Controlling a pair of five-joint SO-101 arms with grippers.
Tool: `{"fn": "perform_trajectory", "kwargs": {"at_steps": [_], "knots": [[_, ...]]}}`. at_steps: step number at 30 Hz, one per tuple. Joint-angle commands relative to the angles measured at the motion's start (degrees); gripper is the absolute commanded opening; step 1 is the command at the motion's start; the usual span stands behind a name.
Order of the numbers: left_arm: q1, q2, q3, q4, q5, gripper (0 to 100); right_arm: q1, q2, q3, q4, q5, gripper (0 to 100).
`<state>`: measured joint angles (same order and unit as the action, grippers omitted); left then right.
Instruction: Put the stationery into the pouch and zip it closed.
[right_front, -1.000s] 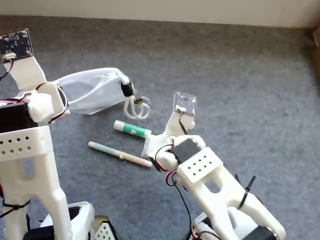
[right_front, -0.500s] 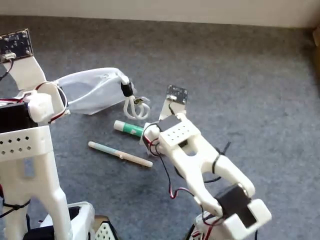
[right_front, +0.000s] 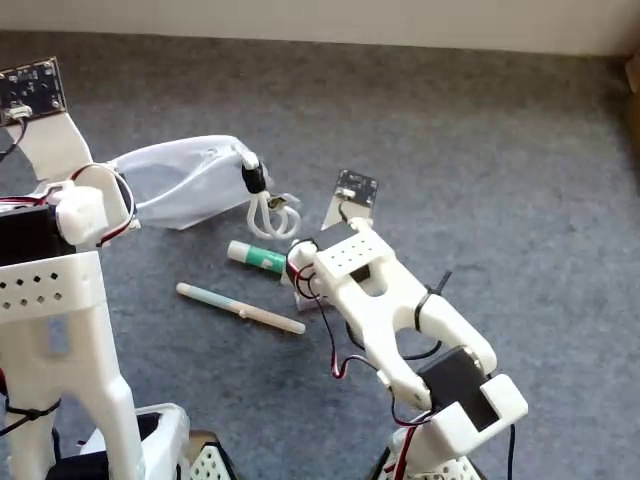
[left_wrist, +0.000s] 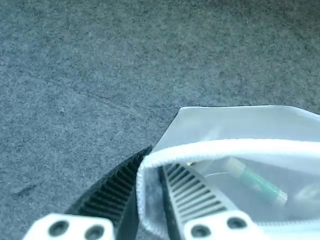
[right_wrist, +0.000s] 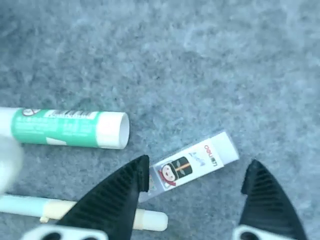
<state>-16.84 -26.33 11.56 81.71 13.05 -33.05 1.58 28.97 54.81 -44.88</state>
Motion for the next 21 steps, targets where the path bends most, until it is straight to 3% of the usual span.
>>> {"fn": "perform_trajectory", "kwargs": {"at_steps": [1, 21], "knots": [[-0.6, 0.0, 0.9, -0.4, 0.3, 1, 1.2, -0.2, -2.9, -0.5, -0.6, 17.9], [-0.6, 0.0, 0.9, -0.4, 0.3, 1, 3.6, 2.7, -3.2, -4.1, 1.4, 16.3]]}}
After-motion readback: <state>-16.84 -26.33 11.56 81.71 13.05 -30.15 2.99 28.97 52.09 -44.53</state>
